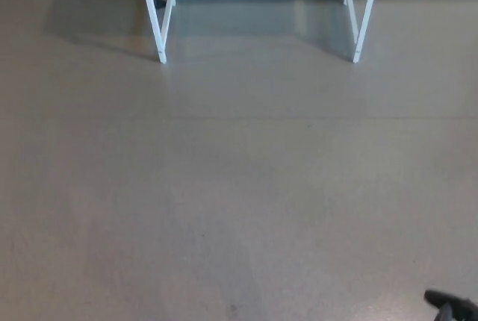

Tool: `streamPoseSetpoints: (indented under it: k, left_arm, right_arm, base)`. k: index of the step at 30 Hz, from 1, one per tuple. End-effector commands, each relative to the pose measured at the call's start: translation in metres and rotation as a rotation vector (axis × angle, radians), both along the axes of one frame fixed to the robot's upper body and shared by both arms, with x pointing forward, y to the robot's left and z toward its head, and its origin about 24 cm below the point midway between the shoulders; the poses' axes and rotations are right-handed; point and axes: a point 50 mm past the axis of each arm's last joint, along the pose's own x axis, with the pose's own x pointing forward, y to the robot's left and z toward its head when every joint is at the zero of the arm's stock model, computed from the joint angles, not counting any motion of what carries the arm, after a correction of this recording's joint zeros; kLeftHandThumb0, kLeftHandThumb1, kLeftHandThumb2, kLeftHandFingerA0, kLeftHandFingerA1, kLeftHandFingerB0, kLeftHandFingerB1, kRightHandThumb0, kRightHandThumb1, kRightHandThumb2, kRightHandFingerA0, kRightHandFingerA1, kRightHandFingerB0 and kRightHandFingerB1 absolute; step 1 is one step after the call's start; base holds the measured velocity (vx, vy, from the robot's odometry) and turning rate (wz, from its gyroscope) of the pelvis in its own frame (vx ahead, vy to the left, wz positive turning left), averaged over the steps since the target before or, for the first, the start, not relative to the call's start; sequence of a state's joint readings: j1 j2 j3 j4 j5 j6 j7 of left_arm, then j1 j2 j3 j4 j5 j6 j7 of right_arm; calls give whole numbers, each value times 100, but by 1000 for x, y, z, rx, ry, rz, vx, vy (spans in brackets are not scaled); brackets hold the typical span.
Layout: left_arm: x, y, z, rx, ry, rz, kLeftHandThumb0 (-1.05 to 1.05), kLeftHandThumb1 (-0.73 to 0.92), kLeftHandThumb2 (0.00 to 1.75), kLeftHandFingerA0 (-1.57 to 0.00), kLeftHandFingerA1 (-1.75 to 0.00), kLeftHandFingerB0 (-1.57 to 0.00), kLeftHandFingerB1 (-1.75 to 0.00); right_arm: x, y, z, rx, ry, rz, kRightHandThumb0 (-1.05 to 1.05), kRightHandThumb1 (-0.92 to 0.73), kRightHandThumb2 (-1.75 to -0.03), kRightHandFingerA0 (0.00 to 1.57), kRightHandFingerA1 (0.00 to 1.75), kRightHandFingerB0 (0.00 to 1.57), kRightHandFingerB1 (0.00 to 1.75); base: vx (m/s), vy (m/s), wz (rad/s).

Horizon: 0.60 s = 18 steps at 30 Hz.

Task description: The robot walk up to a desk on which a bottle is kept on the left hand side and a container is kept on the right hand side. The robot uses its left hand to pick up the bottle and places it in the container.

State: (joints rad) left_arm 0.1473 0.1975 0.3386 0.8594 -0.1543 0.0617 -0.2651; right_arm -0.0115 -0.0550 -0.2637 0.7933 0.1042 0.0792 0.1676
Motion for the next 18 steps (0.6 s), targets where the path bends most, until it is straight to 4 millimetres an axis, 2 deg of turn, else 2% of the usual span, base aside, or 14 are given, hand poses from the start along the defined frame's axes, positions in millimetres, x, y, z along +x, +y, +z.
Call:
streamPoseSetpoints:
  k: [1, 2, 5, 7, 8, 9, 10, 11, 12, 13, 15, 16, 17, 18]
  left_arm:
    - [16, 16, 21, -312, -283, 160, -20, 56, 57, -57, -48, -47, -38]
    - [16, 15, 21, -316, -284, 163, -21, 56, 57, -52, -46, -45, -37]
    - [17, 16, 22, -316, -289, 168, -20, 57, 57, -45, -45, -39, -35]
    - [18, 16, 23, -312, -287, 167, -20, 57, 57, -45, -44, -39, -35]
    - [18, 16, 22, -313, -285, 161, -24, 57, 57, -44, -44, -37, -34]
    - [17, 14, 22, -318, -283, 152, -24, 57, 57, -44, -44, -37, -34]
    - [17, 14, 22, -323, -286, 143, -24, 55, 57, -42, -44, -35, -34]
    - [13, 11, 21, -321, -287, 112, -23, 53, 56, -38, -41, -32, -32]
    - [12, 10, 21, -323, -290, 102, -23, 52, 55, -37, -40, -33, -32]
    - [11, 9, 21, -325, -292, 103, -23, 52, 55, -37, -40, -33, -32]
    - [8, 7, 20, -333, -303, 81, -28, 53, 61, -27, -40, -27, -34]
    - [6, 6, 20, -343, -308, 71, -28, 53, 61, -27, -40, -27, -34]
    - [1, 4, 18, -344, -307, 52, -30, 52, 62, -24, -38, -24, -33]
    - [-8, 2, 15, -340, -295, 31, -29, 51, 61, -27, -38, -26, -33]
  right_arm:
    - [25, -2, 18, 345, -181, -235, -105, -40, -175, 84, 175, 0, 86]
    - [25, -3, 19, 342, -183, -233, -105, -41, -175, 72, 174, 0, 85]
    - [26, -1, 19, 345, -182, -231, -102, -40, -175, 59, 175, 0, 83]
    - [26, -1, 19, 348, -183, -233, -105, -36, -175, 59, 175, 0, 75]
    - [25, -2, 18, 348, -184, -237, -102, -41, -175, 69, 175, 0, 77]
    - [23, -3, 18, 346, -184, -240, -102, -41, -175, 69, 175, 0, 77]
    - [23, -2, 19, 350, -185, -245, -102, -41, -175, 60, 175, 0, 78]
    - [20, -4, 19, 349, -183, -244, -105, -55, -174, 30, 139, 0, 73]
    - [18, -5, 19, 347, -178, -244, -105, -59, -175, 15, 130, 0, 65]
    - [18, -5, 19, 345, -176, -244, -105, -59, -175, 15, 130, 0, 65]
    - [17, -6, 18, 314, -149, -264, -83, -65, -175, 1, 108, 0, 77]
    - [15, -8, 17, 301, -137, -270, -83, -65, -175, 1, 108, 0, 77]
    - [11, -9, 16, 275, -121, -265, -73, -74, -175, 0, 118, 0, 34]
    - [3, -12, 14, 231, -94, -244, -73, -73, -175, 0, 90, 0, 75]
  base:
    - [116, -37, -14]
    - [0, 0, 0]
    - [93, 116, -12]
    - [106, 231, -19]
    - [168, 301, -9]
    - [152, 467, -28]
    - [148, 459, 5]
    - [218, 237, 5]
    - [247, 195, 6]
    - [244, 122, 8]
    - [224, 57, 6]
    - [246, 18, 3]
    - [246, -26, 6]
    - [246, -26, 8]
